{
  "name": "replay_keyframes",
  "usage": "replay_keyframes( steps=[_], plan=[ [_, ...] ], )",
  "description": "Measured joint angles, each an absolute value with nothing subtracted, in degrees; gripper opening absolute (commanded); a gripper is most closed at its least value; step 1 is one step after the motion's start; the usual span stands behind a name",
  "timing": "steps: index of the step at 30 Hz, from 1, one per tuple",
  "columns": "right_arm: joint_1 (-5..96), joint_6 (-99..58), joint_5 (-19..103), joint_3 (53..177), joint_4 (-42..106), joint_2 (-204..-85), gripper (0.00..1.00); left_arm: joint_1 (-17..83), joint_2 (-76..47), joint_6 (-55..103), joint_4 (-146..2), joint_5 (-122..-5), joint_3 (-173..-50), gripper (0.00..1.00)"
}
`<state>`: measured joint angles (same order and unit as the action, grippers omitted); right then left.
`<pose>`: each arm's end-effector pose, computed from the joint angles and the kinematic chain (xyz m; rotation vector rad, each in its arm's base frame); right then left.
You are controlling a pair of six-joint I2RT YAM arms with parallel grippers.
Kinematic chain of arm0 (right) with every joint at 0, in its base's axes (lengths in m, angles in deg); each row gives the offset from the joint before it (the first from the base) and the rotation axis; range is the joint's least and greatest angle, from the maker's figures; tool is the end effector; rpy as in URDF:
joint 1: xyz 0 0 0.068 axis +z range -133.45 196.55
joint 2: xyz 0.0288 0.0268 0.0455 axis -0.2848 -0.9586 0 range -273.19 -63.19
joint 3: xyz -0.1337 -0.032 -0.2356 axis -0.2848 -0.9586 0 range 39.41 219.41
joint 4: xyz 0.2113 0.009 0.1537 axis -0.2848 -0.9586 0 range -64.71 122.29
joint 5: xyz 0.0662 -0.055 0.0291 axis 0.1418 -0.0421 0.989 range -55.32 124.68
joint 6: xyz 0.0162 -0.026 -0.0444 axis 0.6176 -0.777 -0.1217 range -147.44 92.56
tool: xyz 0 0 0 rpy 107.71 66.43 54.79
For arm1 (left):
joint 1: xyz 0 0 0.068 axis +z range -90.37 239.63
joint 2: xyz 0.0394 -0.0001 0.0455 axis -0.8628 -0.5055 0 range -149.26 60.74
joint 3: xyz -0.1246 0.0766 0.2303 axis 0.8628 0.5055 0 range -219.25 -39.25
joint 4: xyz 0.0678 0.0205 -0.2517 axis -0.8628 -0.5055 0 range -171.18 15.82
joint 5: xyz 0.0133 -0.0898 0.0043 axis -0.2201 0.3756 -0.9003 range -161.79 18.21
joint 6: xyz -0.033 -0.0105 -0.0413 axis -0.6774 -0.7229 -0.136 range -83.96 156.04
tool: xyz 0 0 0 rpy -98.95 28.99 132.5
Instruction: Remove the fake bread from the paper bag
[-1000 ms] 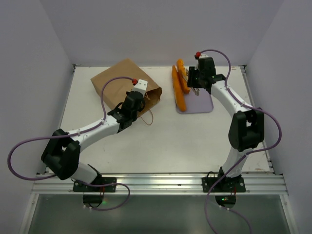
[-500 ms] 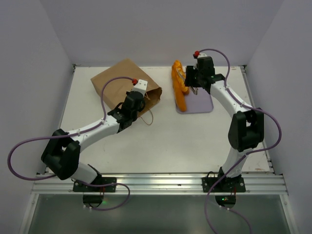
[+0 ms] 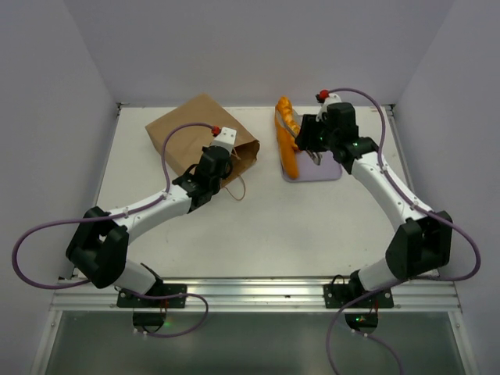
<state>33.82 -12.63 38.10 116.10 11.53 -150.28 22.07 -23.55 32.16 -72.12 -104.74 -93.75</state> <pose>0.3355 0.1066 0.3352 -0.0821 2.1373 0.3946 0.2719 -0.1846 0.2583 0.2307 1.9604 0.1221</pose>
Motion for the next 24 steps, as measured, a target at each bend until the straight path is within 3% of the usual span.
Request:
replay_keyframes(
  steps=[24],
  plan=[
    [43.40,-8.56,42.45,86.96,11.86,-121.97,0.53,22.12,-22.37,32.12,-71.29,-106.27,-92.68,0.00]
  ],
)
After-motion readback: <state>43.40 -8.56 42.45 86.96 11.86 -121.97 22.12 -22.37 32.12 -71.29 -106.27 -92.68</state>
